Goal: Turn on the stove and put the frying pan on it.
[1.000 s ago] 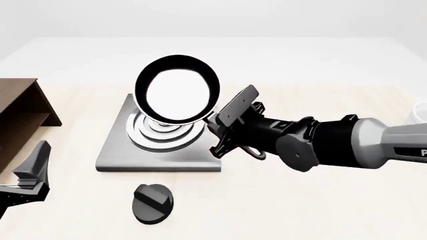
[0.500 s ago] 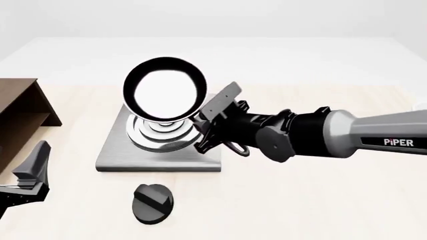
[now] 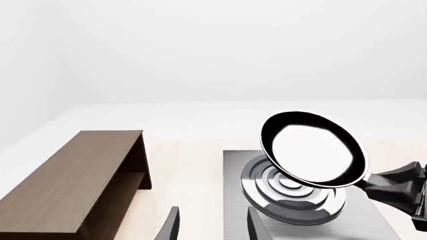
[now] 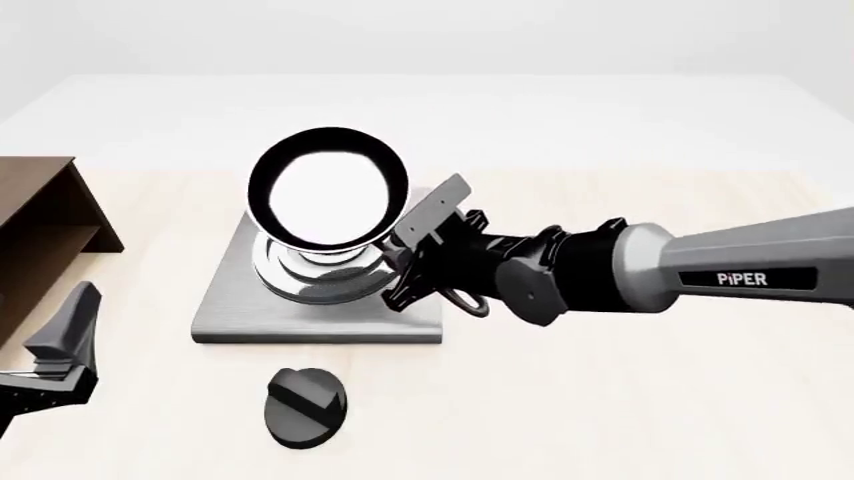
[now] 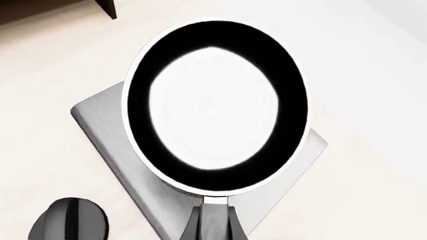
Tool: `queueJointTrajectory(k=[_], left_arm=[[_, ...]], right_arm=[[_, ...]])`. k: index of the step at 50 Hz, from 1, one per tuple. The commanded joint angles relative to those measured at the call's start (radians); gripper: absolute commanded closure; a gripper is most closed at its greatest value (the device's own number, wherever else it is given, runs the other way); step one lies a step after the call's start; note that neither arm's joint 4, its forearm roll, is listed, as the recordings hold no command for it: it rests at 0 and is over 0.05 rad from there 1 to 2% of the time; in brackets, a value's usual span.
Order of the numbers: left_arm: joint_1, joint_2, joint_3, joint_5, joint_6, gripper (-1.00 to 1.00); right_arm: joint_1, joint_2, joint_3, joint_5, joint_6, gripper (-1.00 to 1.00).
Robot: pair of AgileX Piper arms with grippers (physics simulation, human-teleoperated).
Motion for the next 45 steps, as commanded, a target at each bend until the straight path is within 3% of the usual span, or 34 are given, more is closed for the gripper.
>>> queueJointTrajectory(k=[1, 24, 25, 45], left_arm=[[-0.047, -0.033, -0.001, 0.039, -0.015, -1.0], [-0.047, -0.024, -0.001, 0.029, -0.021, -1.0], [-0.047, -0.025, -0.001, 0.03, -0.021, -1.0], [-0.046, 0.001, -0.001, 0.005, -0.026, -1.0]], right_arm=[[-0.005, 0.024, -0.027, -0.025, 0.012, 1.0], [-0.019, 0.066, -0.063, -0.034, 0.006, 1.0], [-0.022, 0.069, -0.066, -0.033, 0.007, -1.0], [-0.005, -0.035, -0.023, -0.031, 0.027, -1.0]])
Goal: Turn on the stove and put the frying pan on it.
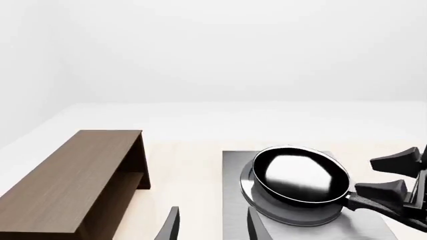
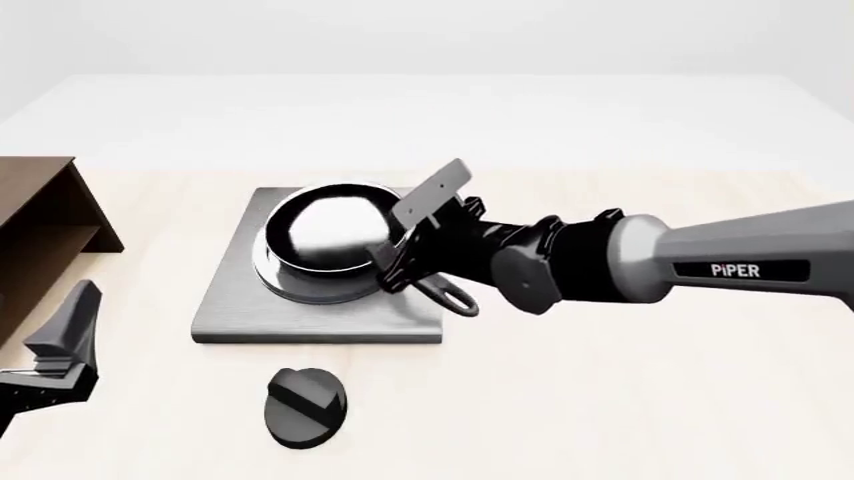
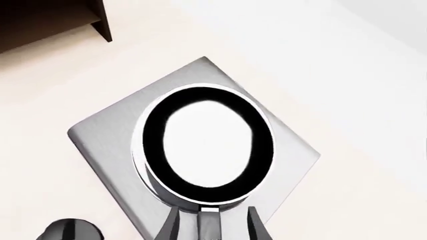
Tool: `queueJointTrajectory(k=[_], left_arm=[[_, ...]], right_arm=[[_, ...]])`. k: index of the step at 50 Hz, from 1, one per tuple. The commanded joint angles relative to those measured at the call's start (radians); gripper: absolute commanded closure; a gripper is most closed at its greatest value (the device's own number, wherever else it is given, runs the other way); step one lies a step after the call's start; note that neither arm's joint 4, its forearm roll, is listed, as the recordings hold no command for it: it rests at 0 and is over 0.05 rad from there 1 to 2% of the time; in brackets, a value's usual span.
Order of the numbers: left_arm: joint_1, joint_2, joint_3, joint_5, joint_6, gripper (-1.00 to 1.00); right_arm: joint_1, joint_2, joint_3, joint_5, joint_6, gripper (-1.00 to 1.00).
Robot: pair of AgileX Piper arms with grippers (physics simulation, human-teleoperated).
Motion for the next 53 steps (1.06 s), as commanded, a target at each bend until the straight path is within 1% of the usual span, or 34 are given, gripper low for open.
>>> queueJointTrajectory(k=[1, 3, 5, 6, 7, 9, 11, 12, 14, 17, 18, 20, 21, 22, 23, 24, 26, 27, 29, 31, 32, 33, 35, 36, 37, 38, 40, 41, 42, 44, 45, 47, 48, 53], left_arm=[[-0.046, -0.014, -0.001, 0.022, -0.016, -1.0], [-0.046, -0.014, -0.001, 0.022, -0.016, -1.0], [-0.046, -0.011, -0.001, 0.019, -0.016, -1.0], [-0.046, -0.01, -0.001, 0.018, -0.015, -1.0], [-0.046, -0.01, -0.001, 0.017, -0.015, -1.0], [-0.047, -0.018, -0.001, 0.024, -0.014, -1.0], [-0.047, -0.022, -0.001, 0.029, -0.012, -1.0], [-0.048, -0.036, -0.001, 0.043, -0.011, -1.0], [-0.047, -0.048, -0.001, 0.054, -0.01, -1.0], [-0.048, -0.037, -0.001, 0.043, -0.01, -1.0], [-0.048, -0.04, -0.001, 0.046, -0.009, -1.0], [-0.049, -0.041, -0.001, 0.048, -0.009, -1.0], [-0.05, -0.043, -0.001, 0.049, -0.008, -1.0], [-0.05, -0.044, -0.001, 0.05, -0.008, -1.0], [-0.05, -0.043, -0.001, 0.049, -0.008, -1.0], [-0.05, -0.042, -0.001, 0.048, -0.008, -1.0], [-0.051, -0.043, -0.001, 0.049, -0.008, -1.0], [-0.051, -0.043, -0.001, 0.049, -0.007, -1.0], [-0.051, -0.042, -0.001, 0.048, -0.007, -1.0], [-0.05, -0.044, -0.001, 0.049, -0.006, -1.0], [-0.051, -0.042, -0.001, 0.048, -0.006, -1.0], [-0.05, -0.04, -0.001, 0.046, -0.006, -1.0], [-0.05, -0.035, -0.001, 0.043, -0.005, -1.0], [-0.051, -0.037, -0.001, 0.044, -0.004, -1.0], [-0.051, -0.037, -0.001, 0.044, -0.004, -1.0], [-0.051, -0.041, -0.001, 0.048, -0.004, -1.0], [-0.05, -0.044, -0.001, 0.05, -0.003, -1.0], [-0.05, -0.044, -0.001, 0.051, -0.002, -1.0], [-0.051, -0.046, -0.001, 0.053, -0.002, -1.0], [-0.05, -0.048, -0.001, 0.055, -0.002, -1.0], [-0.05, -0.048, -0.001, 0.055, -0.002, -1.0], [-0.051, -0.049, -0.001, 0.056, -0.002, -1.0], [-0.051, -0.045, -0.001, 0.052, -0.002, -1.0], [-0.053, -0.027, -0.001, 0.034, -0.004, -1.0]], right_arm=[[0.001, -0.055, 0.021, -0.003, 0.008, -1.0], [-0.005, -0.087, 0.02, 0.02, 0.004, -1.0], [-0.007, -0.091, 0.033, 0.009, 0.003, -1.0], [-0.012, -0.127, 0.04, 0.024, -0.001, -1.0], [-0.012, -0.127, 0.04, 0.024, -0.001, -1.0], [-0.022, -0.178, 0.068, 0.022, -0.001, -1.0], [-0.022, -0.194, 0.089, 0.01, 0.004, -1.0], [-0.028, -0.23, 0.113, 0.004, -0.004, -1.0], [-0.03, -0.276, 0.119, 0.027, 0.006, -1.0], [-0.033, -0.324, 0.139, 0.033, 0.001, -1.0], [-0.042, -0.386, 0.164, 0.034, 0.026, -1.0], [-0.048, -0.406, 0.174, 0.033, 0.028, -1.0], [-0.063, -0.435, 0.191, 0.024, 0.045, -1.0], [-0.069, -0.449, 0.215, 0.004, 0.053, -1.0], [-0.083, -0.486, 0.253, -0.016, 0.048, -1.0], [-0.085, -0.507, 0.255, -0.001, 0.067, -1.0], [-0.089, -0.521, 0.26, 0.005, 0.069, -1.0], [-0.099, -0.537, 0.296, -0.026, 0.079, -1.0], [-0.11, -0.574, 0.33, -0.033, 0.087, -1.0], [-0.116, -0.61, 0.339, -0.01, 0.102, -1.0], [-0.126, -0.626, 0.37, -0.03, 0.11, -1.0], [-0.134, -0.642, 0.376, -0.022, 0.111, -1.0], [-0.139, -0.653, 0.387, -0.022, 0.121, -1.0], [-0.157, -0.676, 0.43, -0.049, 0.134, -1.0], [-0.157, -0.676, 0.43, -0.05, 0.134, -1.0], [-0.182, -0.703, 0.477, -0.082, 0.152, -1.0], [-0.194, -0.724, 0.475, -0.063, 0.152, -1.0], [-0.2, -0.746, 0.494, -0.066, 0.151, -1.0], [-0.203, -0.755, 0.507, -0.07, 0.177, -1.0], [-0.224, -0.77, 0.544, -0.093, 0.169, -1.0], [-0.229, -0.77, 0.559, -0.104, 0.18, -1.0], [-0.239, -0.774, 0.581, -0.119, 0.182, -1.0], [-0.258, -0.773, 0.602, -0.136, 0.196, -1.0], [-0.283, -0.799, 0.655, -0.164, 0.219, -1.0]])
